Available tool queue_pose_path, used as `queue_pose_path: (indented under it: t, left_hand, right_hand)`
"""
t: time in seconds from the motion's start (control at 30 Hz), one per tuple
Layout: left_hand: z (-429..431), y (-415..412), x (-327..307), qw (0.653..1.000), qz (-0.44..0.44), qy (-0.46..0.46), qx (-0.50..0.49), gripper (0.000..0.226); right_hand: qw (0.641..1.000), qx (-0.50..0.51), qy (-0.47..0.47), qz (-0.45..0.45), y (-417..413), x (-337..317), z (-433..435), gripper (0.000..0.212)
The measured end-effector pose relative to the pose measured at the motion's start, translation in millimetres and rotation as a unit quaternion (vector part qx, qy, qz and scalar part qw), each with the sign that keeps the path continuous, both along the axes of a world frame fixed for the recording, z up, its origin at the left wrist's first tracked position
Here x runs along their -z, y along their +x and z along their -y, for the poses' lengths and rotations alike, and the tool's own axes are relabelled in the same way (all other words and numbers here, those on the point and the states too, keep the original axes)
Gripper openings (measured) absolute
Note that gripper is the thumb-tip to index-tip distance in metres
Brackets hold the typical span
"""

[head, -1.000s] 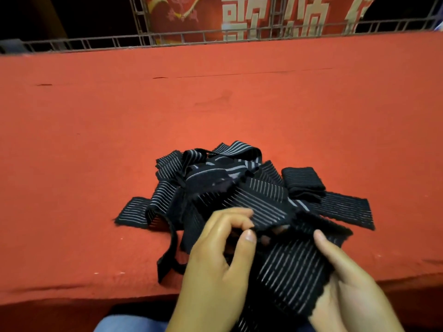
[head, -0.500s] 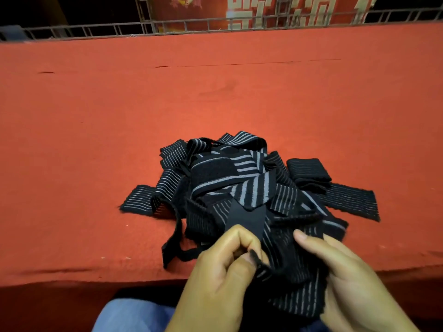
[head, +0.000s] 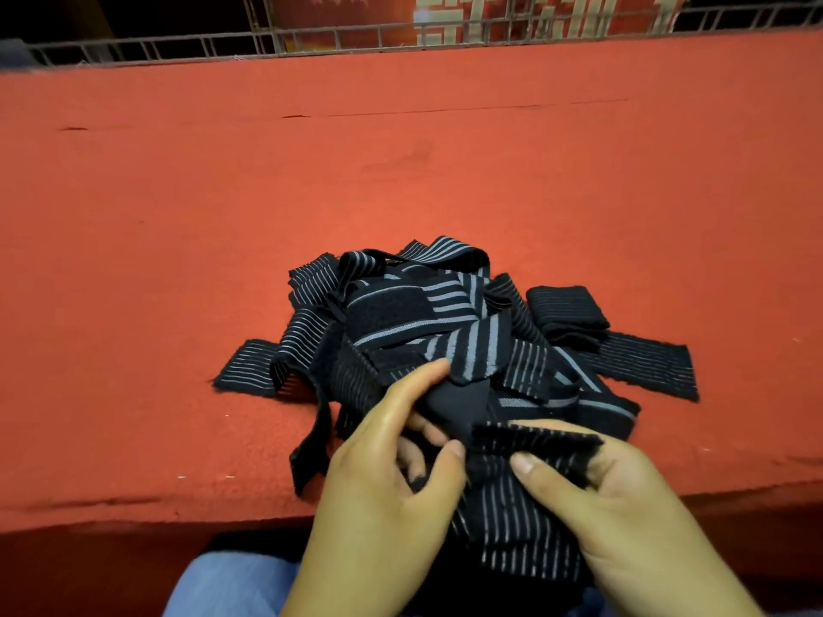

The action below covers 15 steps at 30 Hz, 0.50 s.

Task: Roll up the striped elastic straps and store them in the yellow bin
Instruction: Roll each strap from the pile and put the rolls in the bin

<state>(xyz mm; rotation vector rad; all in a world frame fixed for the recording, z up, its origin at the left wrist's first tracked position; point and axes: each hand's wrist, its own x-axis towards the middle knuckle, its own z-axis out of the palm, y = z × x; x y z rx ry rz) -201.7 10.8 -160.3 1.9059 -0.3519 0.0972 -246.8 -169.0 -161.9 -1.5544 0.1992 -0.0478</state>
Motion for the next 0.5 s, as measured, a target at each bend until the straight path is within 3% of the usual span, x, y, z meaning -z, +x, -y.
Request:
queue_pose_path:
  t: [0.17, 0.4, 0.5]
  left_hand:
    - [-6, 13, 5, 0.996, 0.049, 0.076, -0.022, 0.062]
    - [-5, 15, 4, 0.996, 0.059, 0.039, -0.052, 0.030]
    - [-3, 16, 1, 0.994, 0.070, 0.030, -0.081, 0.009]
  right_hand:
    - [0.991, -0.035, -0.107, 0.069, 3, -2, 2, 0.066]
    - [0.988, -0.043, -0.097, 0.116, 5, -4, -4, 0.055]
    - [0.986, -0.024, -0.132, 0.102, 6, -3, -4, 0.069]
